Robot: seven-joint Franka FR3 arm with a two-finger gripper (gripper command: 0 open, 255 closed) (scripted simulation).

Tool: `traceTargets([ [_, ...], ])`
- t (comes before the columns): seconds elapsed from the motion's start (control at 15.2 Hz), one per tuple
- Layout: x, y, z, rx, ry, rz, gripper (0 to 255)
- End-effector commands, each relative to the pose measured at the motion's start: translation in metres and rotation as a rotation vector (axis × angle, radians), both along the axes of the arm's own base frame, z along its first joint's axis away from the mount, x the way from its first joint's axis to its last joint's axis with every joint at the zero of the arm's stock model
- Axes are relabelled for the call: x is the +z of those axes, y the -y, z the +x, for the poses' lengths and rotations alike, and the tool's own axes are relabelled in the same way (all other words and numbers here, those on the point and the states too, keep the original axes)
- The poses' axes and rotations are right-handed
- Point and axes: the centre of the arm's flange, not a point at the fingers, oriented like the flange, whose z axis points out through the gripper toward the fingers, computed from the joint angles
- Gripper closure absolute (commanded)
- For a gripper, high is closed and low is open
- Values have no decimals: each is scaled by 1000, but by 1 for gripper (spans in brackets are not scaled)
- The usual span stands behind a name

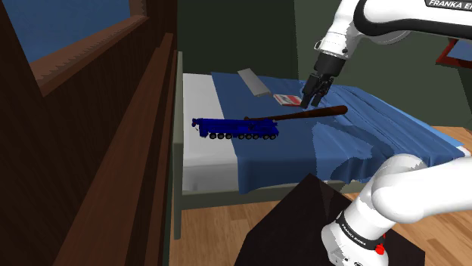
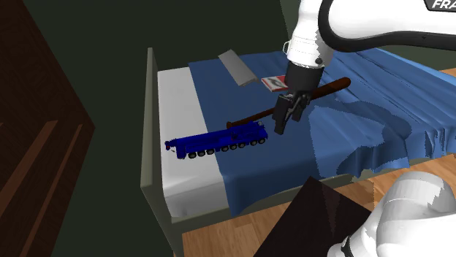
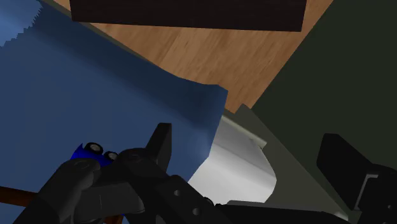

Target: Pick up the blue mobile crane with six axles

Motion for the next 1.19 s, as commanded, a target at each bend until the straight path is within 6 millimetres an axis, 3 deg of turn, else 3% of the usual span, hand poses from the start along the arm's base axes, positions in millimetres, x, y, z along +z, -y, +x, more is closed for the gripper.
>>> traceTargets([
  [0.0,0,0,0,0,0,0,0],
  [0.59,-66,45,87,299,0,-46,0],
  [1.12,-123,65,174,564,0,-88,0],
])
